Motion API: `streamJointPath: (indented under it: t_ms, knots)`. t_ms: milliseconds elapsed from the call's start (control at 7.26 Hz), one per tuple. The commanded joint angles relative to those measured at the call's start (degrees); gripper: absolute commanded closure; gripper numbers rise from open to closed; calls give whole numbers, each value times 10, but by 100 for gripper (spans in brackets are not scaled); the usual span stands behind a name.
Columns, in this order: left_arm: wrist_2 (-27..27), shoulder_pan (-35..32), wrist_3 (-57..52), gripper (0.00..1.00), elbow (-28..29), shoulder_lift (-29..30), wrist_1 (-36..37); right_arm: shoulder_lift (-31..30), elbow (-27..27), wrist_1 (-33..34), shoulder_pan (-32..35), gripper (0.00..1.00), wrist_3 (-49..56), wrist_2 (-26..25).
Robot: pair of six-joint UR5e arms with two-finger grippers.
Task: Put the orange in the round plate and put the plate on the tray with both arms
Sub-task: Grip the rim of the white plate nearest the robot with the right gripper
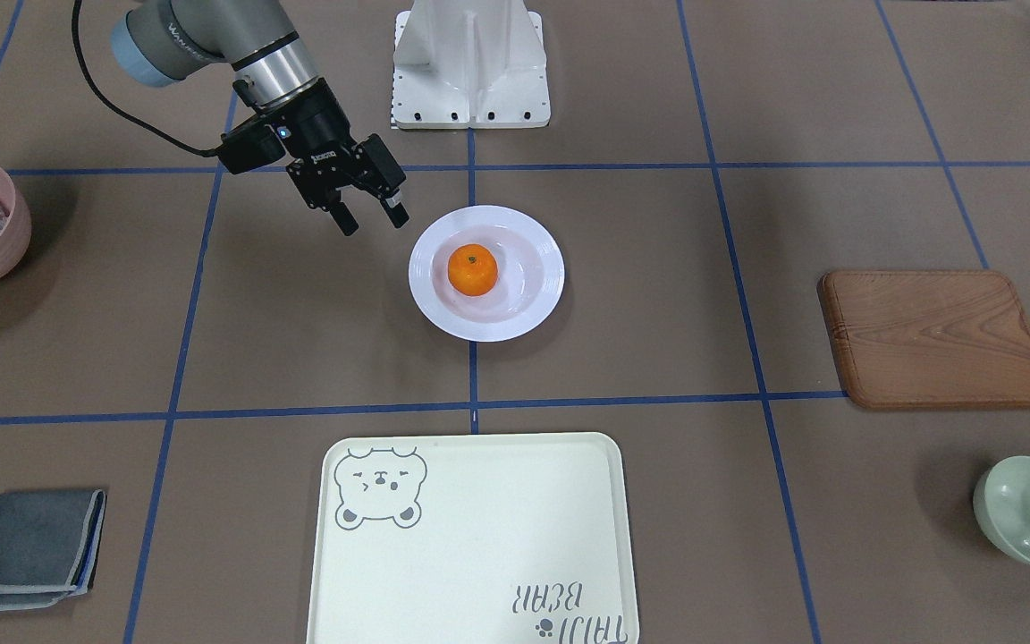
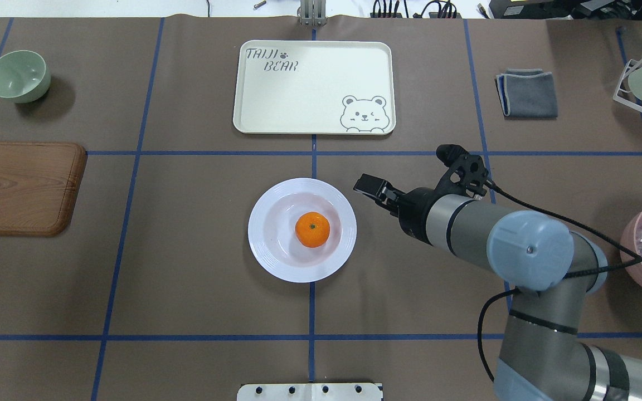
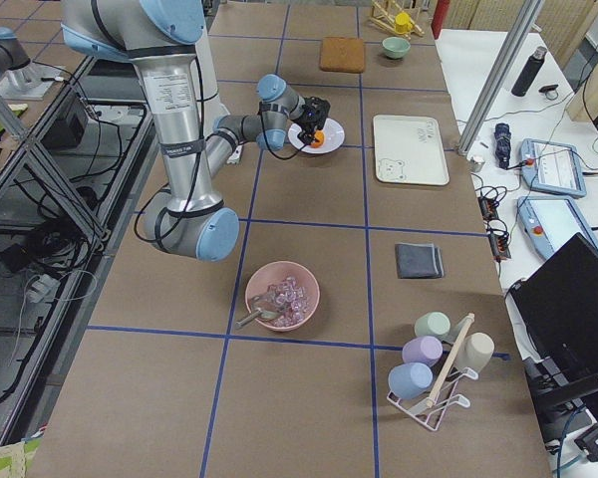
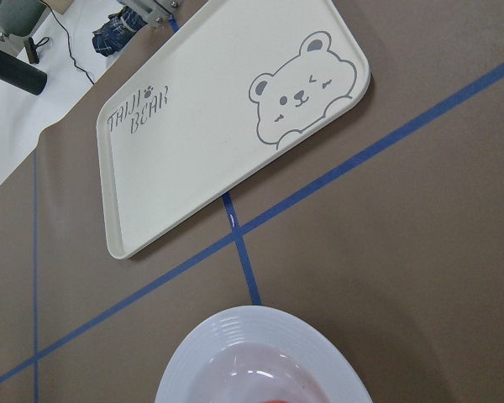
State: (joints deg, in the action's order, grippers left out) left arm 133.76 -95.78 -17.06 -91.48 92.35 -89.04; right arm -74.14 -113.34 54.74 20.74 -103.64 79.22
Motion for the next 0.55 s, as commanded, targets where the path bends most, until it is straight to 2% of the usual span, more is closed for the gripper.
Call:
streamJointPath:
  t_ms: [0, 138, 413]
  knots:
    - [22, -34, -47, 0, 22, -20, -1, -11, 0, -2, -122, 3, -98, -137]
    - [21, -35, -47, 0, 23, -21, -2, -4, 20, -3, -165, 3, -135, -169]
    - [20, -36, -47, 0, 17, -32, -7, 28, 87, -28, -173, 5, -168, -185]
